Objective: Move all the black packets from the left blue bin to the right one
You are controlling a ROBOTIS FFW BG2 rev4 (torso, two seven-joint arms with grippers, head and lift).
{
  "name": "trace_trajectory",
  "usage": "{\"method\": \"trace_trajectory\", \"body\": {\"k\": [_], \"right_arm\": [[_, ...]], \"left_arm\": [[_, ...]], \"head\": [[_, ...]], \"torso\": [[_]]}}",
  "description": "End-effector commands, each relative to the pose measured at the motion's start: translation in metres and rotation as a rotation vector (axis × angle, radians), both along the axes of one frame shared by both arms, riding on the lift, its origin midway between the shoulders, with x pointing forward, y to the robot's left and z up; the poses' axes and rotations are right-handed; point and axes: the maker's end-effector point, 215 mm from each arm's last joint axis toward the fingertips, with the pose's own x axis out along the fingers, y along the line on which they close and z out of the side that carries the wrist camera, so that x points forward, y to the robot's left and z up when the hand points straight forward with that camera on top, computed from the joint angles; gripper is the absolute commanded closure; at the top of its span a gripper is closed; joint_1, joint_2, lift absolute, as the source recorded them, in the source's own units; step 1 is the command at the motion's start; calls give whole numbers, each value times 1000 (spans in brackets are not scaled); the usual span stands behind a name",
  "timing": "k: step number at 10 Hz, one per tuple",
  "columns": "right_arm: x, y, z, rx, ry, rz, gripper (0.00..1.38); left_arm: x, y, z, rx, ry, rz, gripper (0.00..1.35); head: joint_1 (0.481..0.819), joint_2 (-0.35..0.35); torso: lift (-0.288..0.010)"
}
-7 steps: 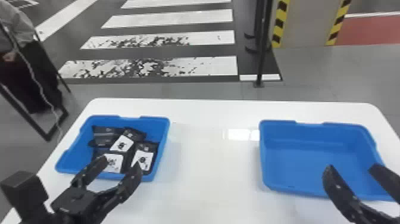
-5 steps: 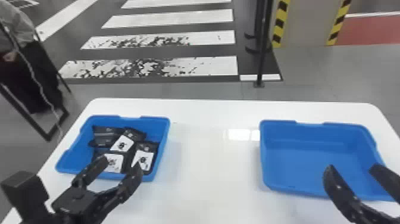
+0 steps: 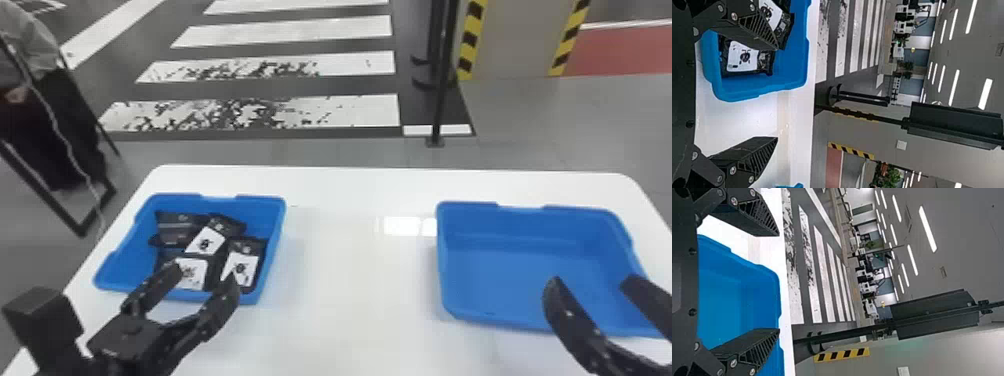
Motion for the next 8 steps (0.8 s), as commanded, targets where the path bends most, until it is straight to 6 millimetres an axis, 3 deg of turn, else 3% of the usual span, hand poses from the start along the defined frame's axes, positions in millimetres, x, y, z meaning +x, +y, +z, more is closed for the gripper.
{"method": "trace_trajectory", "body": {"k": [1,8], "right_arm": [[0,0,0,0,0,0,170],[0,1,-5,16,10,2,170]], "left_arm": [[1,4,-5,-1,10,11,219],[40,39,-52,-4,179,72,220]], "head": [[695,133],[695,175]], "torso": [[-144],[-144]]}}
